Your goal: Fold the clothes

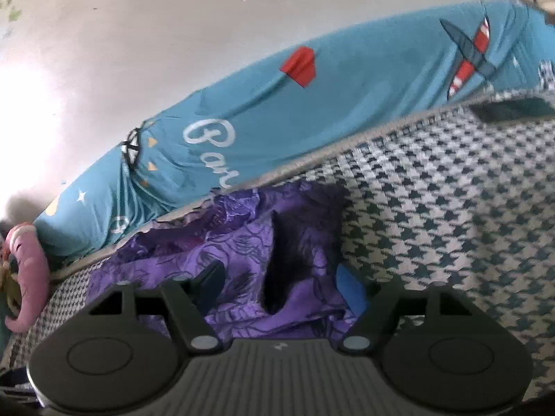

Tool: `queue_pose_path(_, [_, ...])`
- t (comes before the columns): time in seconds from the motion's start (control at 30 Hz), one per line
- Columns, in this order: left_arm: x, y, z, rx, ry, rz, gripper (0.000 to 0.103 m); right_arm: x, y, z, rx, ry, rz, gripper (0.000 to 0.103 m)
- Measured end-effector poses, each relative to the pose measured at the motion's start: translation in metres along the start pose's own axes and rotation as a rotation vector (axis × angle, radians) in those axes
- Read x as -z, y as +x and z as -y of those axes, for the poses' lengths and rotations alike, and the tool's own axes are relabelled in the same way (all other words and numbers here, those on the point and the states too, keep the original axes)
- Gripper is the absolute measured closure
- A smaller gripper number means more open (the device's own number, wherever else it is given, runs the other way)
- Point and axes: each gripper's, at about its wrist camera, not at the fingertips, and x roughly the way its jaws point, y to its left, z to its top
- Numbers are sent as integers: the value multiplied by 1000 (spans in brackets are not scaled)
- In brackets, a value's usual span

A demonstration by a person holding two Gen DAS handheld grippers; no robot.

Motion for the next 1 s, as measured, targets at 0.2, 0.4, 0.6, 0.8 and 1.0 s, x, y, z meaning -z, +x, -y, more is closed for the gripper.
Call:
queue_pose_path(0.2, [-10, 29, -19, -12, 3, -5, 0, 1, 31, 0, 34, -16, -23, 28])
queue_pose_path(0.4, [-19, 56, -41, -31, -36, -14, 0, 1, 53, 3, 46, -14, -25, 28])
queue_pose_path(0.6, [-22, 78, -58, -72, -75, -34, 0, 3, 73, 6, 66, -31, -47, 28])
queue_pose_path(0.8, [-26, 79, -72, -39, -148, -29, 0, 6, 83, 0, 66, -66, -33, 32])
queue_pose_path(1.0, [-24, 80, -74, -44, -143, -34, 0, 10, 85, -9, 72, -113, -23, 60])
